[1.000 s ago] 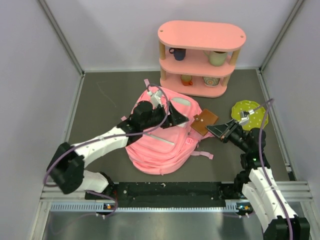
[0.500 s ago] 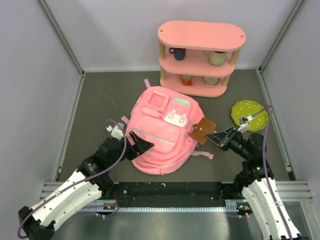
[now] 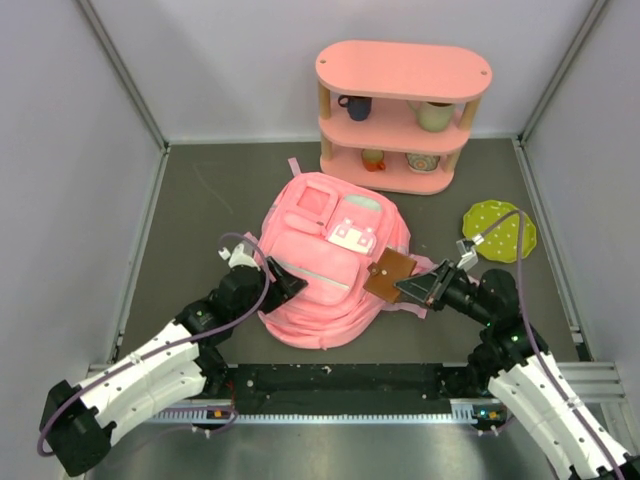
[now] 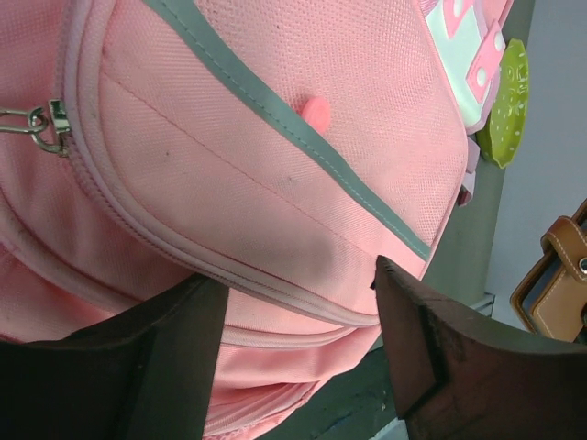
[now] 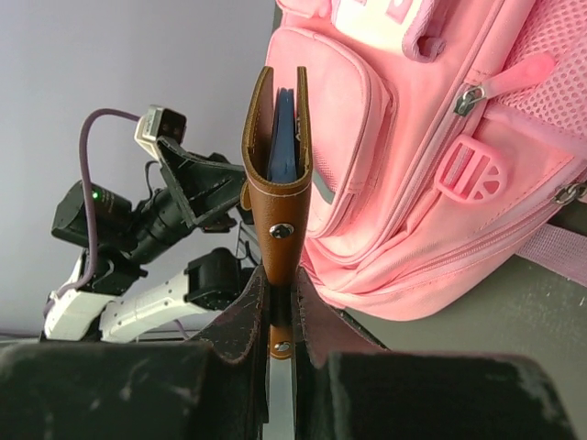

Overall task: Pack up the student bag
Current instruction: Pick up the personal item from the center of the board, then place the personal item in the student bag.

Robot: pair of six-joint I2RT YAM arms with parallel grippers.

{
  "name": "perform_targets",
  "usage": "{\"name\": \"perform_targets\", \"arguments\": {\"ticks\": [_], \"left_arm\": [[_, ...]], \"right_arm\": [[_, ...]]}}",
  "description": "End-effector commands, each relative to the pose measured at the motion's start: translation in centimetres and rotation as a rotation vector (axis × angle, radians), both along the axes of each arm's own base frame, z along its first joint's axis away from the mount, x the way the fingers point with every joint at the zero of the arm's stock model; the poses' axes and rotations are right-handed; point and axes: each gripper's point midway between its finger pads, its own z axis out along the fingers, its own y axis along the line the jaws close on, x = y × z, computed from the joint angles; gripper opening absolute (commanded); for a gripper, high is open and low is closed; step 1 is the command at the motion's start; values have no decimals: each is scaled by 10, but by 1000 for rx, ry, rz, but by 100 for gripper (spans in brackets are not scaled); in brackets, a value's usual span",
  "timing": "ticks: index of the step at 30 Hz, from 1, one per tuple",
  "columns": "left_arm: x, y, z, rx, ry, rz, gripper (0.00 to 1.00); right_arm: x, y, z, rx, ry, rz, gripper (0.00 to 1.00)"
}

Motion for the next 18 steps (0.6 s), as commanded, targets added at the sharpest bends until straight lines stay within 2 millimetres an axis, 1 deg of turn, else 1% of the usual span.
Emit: {"name": "perform_targets", "arguments": {"ticks": [1,3,4,5,11,12,13,15,18], "left_arm": [[24,-3,40,-67,-127,57,64],[26,-5,49,-77,-143,50,61],[27,-5,49,-72,-142,50,61],[28,-7,55,-86,-150,43,61],[27,-14,70,-121,-163,15,62],[27,-15,72,-129,-164,11,62],[26,-16,74,-136,-167,6,62],[27,-18,79,-153,-173,0,62],[27,-23,84,-173,-177,-13,63]], "right_arm": [[-3,8,5,25,-10,1,0],[-8,13,-3,23,11,19,0],[-10,14,-5,22,16,23,0],[-12,16,-10,20,26,30,0],[-28,28,-19,27,58,89,0],[-28,29,-18,49,68,84,0],[-34,35,-13,75,55,111,0],[-36,38,-24,81,109,101,0],[-42,50,-26,115,138,135,0]]}}
